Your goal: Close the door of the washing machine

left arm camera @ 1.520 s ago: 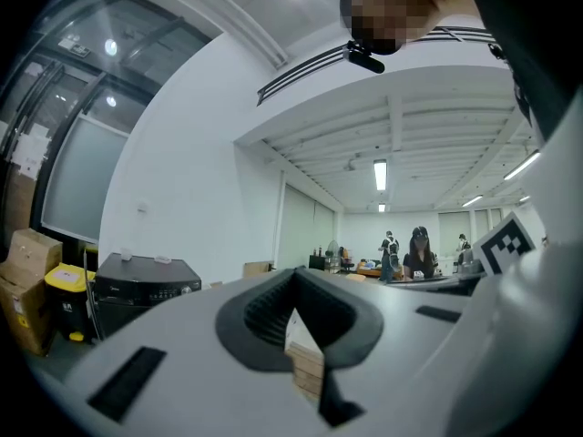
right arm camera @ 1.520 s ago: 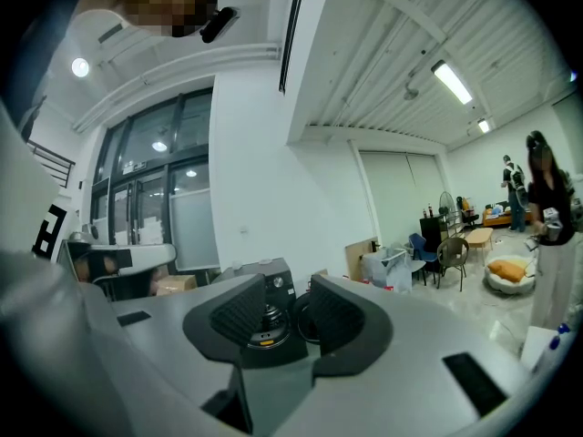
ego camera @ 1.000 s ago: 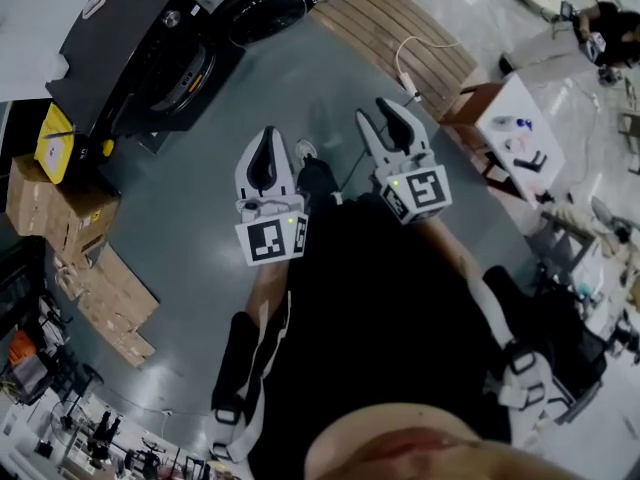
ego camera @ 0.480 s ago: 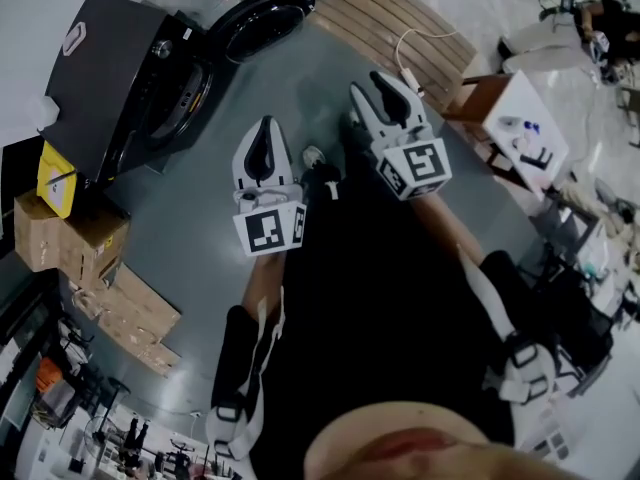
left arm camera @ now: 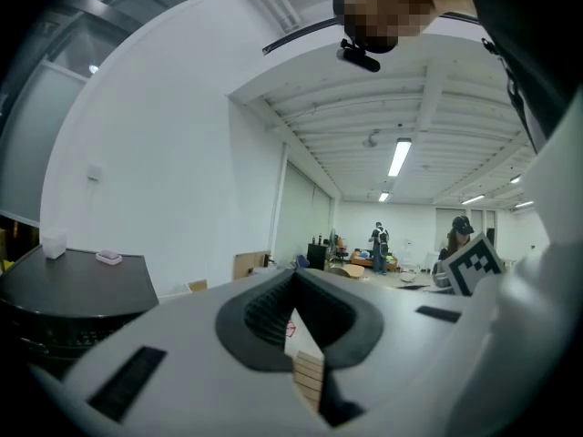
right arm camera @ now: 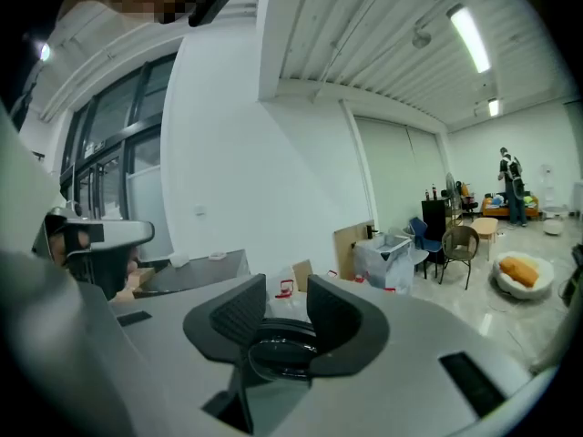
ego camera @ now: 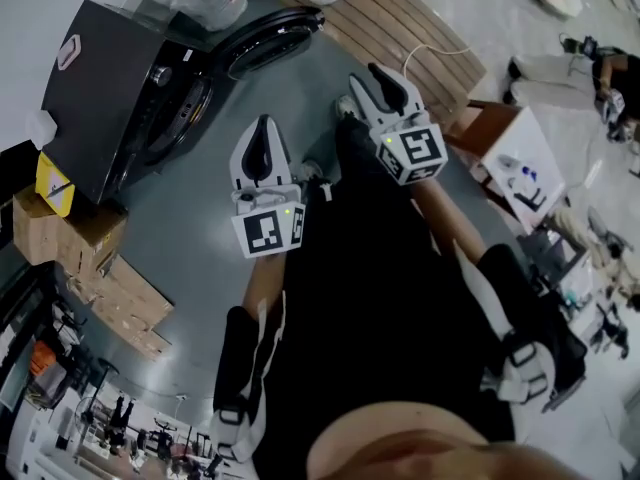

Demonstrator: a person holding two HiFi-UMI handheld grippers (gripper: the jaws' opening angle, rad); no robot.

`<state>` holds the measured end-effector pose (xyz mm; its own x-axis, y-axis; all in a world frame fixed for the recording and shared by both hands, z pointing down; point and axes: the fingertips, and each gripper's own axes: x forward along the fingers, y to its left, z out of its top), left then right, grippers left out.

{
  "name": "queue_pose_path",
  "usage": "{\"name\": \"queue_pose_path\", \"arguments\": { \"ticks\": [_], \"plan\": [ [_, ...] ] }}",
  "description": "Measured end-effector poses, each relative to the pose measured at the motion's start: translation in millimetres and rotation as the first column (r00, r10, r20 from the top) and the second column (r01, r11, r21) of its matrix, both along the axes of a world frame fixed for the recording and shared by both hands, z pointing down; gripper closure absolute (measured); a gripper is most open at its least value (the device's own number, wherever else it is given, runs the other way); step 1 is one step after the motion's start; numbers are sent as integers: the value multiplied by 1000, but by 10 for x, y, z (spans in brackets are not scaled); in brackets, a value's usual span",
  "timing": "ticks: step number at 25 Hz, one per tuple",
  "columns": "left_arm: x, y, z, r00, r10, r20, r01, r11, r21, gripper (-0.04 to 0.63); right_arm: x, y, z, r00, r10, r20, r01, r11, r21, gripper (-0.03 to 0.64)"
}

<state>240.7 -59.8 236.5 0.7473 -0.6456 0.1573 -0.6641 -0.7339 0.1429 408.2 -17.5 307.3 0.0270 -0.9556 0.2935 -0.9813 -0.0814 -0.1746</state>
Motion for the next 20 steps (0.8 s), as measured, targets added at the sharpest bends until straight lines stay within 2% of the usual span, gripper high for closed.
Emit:
{"name": "queue_pose_path", "arguments": {
  "ticks": [6, 11, 16, 20],
  "plan": [
    [437, -473, 123, 998, -40, 44, 41, 999, -3, 591, 522, -647, 336, 996, -83, -20, 81, 995, -62, 480],
    [797, -841, 153, 995, -76, 66, 76, 997, 3, 591, 878, -1138, 752, 984, -174, -35, 168, 976, -140, 481],
    [1079, -1152, 300, 989, -122, 80, 123, 992, -10, 591, 1155, -1529, 1291, 960, -273, -54, 255, 939, -230, 480],
    [1271, -1278, 342, 986, -154, 69, 157, 987, -36, 591, 1221, -1714, 1735, 929, -371, -8, 349, 881, -319, 482]
  ]
}}
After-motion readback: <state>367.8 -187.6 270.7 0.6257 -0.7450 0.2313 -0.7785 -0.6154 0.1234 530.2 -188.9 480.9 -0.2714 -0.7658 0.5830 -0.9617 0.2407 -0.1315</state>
